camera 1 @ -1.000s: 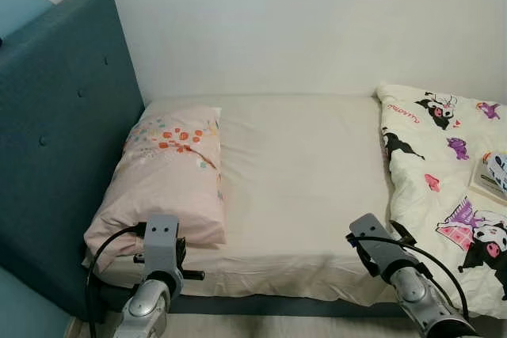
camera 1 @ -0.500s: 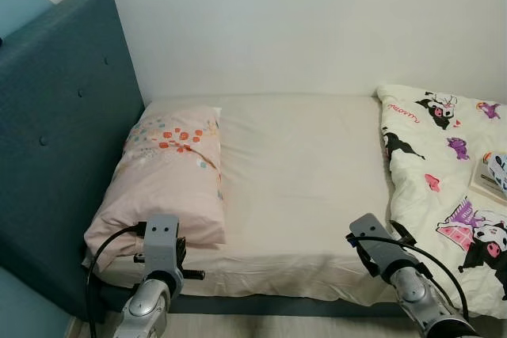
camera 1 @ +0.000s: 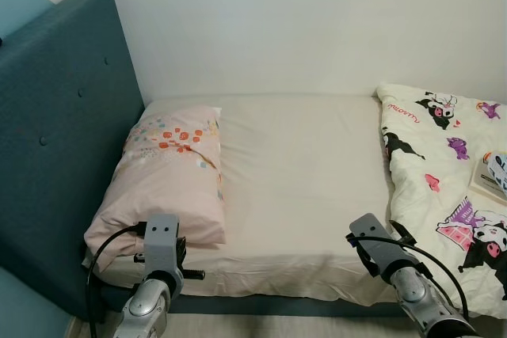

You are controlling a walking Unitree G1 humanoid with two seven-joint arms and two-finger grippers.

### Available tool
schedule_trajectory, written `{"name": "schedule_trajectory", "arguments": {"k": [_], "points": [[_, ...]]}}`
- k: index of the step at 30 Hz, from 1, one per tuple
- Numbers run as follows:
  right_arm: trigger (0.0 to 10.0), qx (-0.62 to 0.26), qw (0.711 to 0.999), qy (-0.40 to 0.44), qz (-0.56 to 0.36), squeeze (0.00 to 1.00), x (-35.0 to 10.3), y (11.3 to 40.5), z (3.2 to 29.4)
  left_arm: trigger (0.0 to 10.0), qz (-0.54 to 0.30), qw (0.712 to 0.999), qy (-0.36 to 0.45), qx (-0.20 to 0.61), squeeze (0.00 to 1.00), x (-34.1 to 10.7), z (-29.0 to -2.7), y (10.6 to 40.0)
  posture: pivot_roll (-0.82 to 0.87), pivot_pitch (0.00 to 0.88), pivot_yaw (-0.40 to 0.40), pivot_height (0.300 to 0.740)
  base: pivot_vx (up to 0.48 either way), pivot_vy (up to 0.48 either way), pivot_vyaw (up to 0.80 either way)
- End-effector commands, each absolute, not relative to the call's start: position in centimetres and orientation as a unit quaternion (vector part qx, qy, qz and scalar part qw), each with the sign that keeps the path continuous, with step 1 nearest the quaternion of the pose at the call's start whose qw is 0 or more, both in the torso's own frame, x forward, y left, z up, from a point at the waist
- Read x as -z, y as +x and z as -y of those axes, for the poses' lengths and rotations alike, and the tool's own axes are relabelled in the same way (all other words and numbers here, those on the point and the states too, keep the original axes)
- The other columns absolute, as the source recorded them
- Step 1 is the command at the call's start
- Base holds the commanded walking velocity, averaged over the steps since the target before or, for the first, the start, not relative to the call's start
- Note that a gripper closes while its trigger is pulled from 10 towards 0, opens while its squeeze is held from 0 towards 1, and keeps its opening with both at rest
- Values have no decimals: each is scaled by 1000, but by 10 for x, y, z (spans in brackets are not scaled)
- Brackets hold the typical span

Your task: Clean up the room

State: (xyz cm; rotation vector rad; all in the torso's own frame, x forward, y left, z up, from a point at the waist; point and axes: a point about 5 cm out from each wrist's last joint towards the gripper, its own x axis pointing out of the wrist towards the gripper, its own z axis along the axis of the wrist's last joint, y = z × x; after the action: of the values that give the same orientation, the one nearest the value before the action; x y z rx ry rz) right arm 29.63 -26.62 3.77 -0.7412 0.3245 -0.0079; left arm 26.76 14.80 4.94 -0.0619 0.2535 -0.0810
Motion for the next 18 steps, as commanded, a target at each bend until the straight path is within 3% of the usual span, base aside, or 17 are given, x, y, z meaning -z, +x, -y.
{"name": "schedule_trajectory", "arguments": {"k": [1,18], "points": [[10000,1,920,-357,-161,0,-35,295,263,10000,-137,989,-28,42,0,-46,-149,265,-7,128,8,740,0,0,0],[10000,2,920,-357,-162,0,-35,297,263,10000,-136,989,-28,42,0,-46,-149,265,-7,127,6,740,0,0,0]]}}
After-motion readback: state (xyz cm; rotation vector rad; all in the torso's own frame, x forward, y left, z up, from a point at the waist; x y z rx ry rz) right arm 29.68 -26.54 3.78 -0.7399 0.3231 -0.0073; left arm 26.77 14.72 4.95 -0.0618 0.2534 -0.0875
